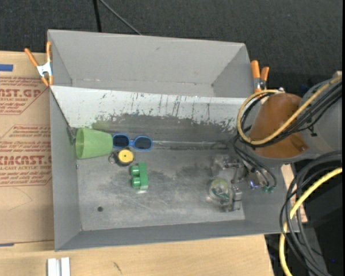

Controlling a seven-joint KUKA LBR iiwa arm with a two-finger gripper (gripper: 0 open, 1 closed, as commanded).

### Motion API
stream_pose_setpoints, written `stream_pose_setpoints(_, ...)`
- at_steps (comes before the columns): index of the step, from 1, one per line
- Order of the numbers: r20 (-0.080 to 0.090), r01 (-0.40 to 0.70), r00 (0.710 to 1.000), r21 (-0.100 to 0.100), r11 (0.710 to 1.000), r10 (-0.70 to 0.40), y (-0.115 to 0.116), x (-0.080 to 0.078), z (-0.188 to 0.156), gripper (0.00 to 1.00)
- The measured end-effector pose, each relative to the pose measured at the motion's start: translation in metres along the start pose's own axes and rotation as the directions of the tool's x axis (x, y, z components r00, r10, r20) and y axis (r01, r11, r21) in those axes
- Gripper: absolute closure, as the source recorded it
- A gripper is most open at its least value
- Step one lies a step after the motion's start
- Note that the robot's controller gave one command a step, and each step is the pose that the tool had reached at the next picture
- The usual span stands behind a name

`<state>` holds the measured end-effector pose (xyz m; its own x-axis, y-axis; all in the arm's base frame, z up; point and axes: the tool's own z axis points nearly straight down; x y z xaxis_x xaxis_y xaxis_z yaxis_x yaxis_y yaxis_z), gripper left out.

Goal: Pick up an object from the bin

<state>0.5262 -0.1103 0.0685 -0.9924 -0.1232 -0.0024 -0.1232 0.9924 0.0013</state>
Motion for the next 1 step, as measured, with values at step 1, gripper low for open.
stream_pose_setpoints(1, -0.002, 0.0, 1.0, 0.001, 1.0, 0.0, -0.0004, 0.0011, -0.0011, 1.0)
